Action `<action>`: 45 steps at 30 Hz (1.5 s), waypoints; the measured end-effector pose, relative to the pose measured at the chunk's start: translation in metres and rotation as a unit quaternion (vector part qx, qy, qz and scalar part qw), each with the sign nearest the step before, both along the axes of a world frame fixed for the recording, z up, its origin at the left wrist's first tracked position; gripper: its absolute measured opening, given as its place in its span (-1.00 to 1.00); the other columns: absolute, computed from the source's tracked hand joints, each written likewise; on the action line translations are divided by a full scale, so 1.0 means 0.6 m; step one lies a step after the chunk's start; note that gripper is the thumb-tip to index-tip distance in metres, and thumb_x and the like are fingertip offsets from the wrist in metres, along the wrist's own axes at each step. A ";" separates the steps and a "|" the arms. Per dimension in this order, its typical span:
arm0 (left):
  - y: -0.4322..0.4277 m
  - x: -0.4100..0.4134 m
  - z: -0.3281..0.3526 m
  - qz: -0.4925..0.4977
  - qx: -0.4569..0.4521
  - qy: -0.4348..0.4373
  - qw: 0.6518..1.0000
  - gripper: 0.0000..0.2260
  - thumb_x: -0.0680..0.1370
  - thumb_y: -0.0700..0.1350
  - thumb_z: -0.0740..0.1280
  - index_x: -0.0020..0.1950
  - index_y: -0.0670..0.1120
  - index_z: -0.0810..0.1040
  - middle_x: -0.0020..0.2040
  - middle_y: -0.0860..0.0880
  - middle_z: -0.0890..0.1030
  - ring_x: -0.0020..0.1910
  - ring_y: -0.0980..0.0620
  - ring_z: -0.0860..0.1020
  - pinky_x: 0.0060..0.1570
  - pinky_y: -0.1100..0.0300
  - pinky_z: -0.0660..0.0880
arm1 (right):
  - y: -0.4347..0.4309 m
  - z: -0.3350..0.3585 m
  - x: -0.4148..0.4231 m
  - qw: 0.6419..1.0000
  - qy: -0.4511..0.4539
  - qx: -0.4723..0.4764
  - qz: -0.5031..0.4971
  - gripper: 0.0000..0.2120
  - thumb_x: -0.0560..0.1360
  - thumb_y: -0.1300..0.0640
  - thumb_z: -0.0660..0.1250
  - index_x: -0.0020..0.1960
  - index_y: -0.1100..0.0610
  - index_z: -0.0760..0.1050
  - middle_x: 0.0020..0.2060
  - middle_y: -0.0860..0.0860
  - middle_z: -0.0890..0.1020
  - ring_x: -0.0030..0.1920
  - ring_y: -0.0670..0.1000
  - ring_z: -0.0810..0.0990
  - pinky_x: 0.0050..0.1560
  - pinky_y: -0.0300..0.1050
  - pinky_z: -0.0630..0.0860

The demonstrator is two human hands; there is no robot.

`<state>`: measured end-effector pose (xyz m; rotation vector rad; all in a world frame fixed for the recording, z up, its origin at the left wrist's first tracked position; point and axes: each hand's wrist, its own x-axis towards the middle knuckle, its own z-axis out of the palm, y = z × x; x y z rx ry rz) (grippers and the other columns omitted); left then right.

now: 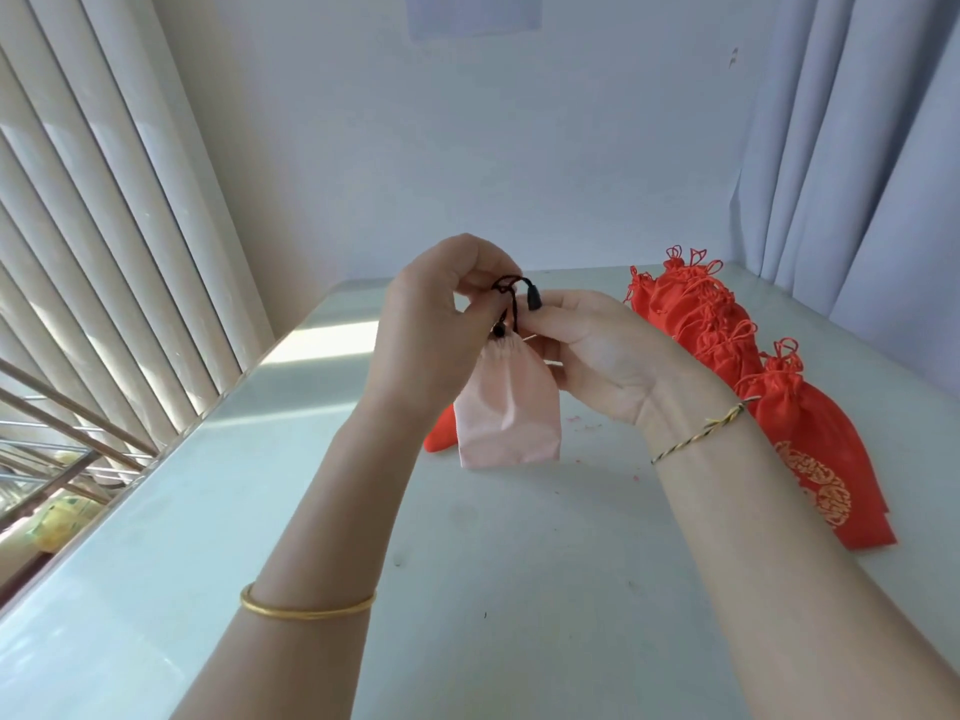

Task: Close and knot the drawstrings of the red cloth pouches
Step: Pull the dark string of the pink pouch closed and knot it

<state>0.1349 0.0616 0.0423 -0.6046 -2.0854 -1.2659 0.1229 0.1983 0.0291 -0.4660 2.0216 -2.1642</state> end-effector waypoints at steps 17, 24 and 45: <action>-0.039 -0.011 0.004 -0.091 0.173 -0.174 0.965 -0.80 0.54 -0.22 0.31 -0.29 -0.07 0.53 -0.19 0.00 0.67 -0.17 0.12 0.61 -0.16 0.25 0.52 | 0.029 0.001 -0.011 0.979 -0.107 -0.165 -0.061 -0.65 0.58 0.02 0.16 -0.36 0.08 0.29 -0.34 0.01 0.61 -0.25 0.00 0.64 -0.13 -0.09 0.54; -0.037 0.001 0.015 -0.219 0.263 -0.200 0.918 -0.82 0.61 -0.16 0.18 -0.19 -0.08 0.44 -0.27 0.05 0.66 -0.08 0.04 0.64 -0.09 0.22 0.51 | 0.021 -0.021 -0.017 0.982 -0.086 -0.014 -0.167 -0.79 0.56 0.18 0.21 -0.25 0.15 0.37 -0.48 -0.02 0.50 -0.41 -0.03 0.60 -0.27 -0.11 0.54; -0.023 0.007 0.011 -0.180 0.074 -0.294 0.936 -0.87 0.52 -0.23 0.33 -0.24 -0.18 0.54 -0.45 0.01 0.54 -0.49 0.13 0.47 -0.35 0.31 0.49 | -0.011 0.027 0.020 0.992 0.022 -0.079 -0.091 -0.77 0.56 0.11 0.23 -0.24 0.15 0.49 -0.37 -0.02 0.59 -0.57 -0.11 0.39 -0.54 -0.31 0.30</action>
